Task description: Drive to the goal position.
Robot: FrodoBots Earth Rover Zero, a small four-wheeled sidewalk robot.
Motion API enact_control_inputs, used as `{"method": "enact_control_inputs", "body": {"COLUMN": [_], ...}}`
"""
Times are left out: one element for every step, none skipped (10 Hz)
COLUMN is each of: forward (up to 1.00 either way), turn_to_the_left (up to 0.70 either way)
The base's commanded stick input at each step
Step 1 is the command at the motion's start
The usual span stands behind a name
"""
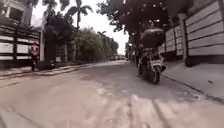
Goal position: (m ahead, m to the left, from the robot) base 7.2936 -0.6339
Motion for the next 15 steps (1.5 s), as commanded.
{"method": "enact_control_inputs", "body": {"forward": [1.00, 1.00, 1.00, 1.00, 1.00, 1.00, 1.00, 1.00, 1.00, 1.00, 1.00, 1.00, 1.00, 1.00, 1.00], "turn_to_the_left": [0.00, 0.00, 0.00, 0.00, 0.00, 0.00, 0.00, 0.00, 0.00, 0.00, 0.00, 0.00, 0.00, 0.00, 0.00]}}
